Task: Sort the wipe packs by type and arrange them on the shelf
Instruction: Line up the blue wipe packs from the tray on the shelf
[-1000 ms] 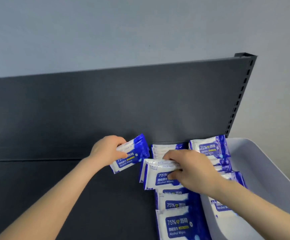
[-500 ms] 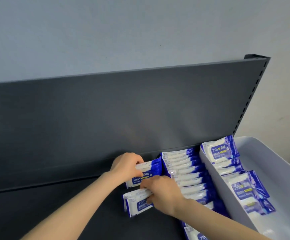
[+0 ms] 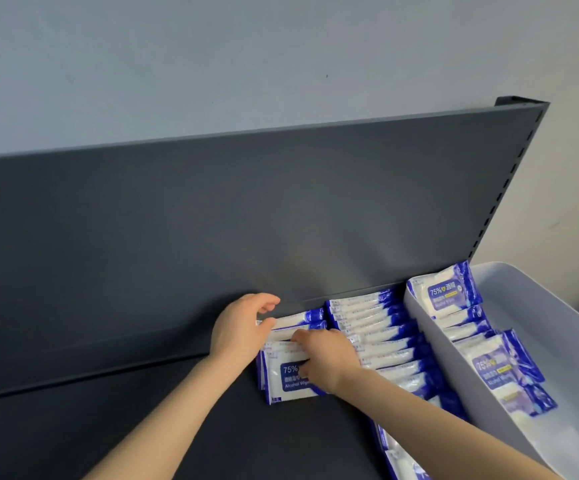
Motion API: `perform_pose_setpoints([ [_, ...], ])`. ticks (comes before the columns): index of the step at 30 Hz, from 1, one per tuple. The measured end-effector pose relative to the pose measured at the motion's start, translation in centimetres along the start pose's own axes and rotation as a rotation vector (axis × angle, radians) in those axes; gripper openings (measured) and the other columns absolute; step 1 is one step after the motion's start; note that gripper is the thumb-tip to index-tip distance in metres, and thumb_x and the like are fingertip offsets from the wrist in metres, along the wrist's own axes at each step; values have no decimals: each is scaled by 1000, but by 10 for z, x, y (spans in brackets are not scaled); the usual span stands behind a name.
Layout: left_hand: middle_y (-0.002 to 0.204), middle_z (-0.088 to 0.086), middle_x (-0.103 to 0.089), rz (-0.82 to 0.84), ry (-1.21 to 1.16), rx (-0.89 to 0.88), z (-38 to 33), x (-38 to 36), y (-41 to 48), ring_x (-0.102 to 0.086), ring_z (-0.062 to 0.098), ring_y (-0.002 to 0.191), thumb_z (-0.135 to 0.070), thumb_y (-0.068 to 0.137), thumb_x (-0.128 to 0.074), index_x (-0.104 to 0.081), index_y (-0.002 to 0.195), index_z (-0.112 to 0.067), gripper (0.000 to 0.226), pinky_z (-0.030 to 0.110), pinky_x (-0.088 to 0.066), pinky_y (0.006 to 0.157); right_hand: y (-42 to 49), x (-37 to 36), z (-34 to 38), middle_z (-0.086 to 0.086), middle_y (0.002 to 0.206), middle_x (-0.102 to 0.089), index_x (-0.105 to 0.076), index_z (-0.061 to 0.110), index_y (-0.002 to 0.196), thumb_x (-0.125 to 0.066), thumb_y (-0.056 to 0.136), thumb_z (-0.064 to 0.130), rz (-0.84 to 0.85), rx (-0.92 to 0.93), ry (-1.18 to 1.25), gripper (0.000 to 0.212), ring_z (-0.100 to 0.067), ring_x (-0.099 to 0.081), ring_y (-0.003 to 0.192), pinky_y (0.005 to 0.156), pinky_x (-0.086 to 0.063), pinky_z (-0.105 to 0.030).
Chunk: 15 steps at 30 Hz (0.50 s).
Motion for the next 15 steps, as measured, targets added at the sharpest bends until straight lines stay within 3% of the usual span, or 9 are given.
perform_pose_setpoints([
  [3,97,-19,-63,-113,-92,113,21,2,-27,-61,-2,88,-16,83,-69,-67,107,-29,28,28,-55,80,10,-2,1,-5,112,-64,-52,18,119,-62,81,16,-17,7,-4,40,-28,-56,100,82,-36,-30],
  [5,98,-19,-62,-94,-126,189,32,-7,-47,-62,0,87,-24,79,-73,-64,107,-33,31,31,-55,78,15,-5,1,-3,113,-62,-51,18,118,-67,78,20,-2,40,-20,43,-26,-55,103,87,-38,-33],
  [10,108,-20,-51,56,-160,267,33,-36,-80,-58,-2,88,-28,73,-79,-33,141,-43,84,15,-49,71,12,-13,-2,0,127,-48,-42,23,134,-75,73,35,8,80,-56,71,-22,-44,117,100,-34,-33],
  [15,111,-14,-45,33,-34,286,29,-42,-83,-57,2,94,-33,78,-74,-27,147,-36,84,20,-51,76,-2,-21,-3,0,143,-35,-27,20,146,-66,83,37,-64,106,-121,76,-22,-32,131,112,-21,-33],
])
Point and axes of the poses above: each hand's wrist, its own y-axis towards the middle knuckle, its own x-axis out of the back of the hand, z = x × y, the point moved 3 cm from there along y, towards the middle knuckle
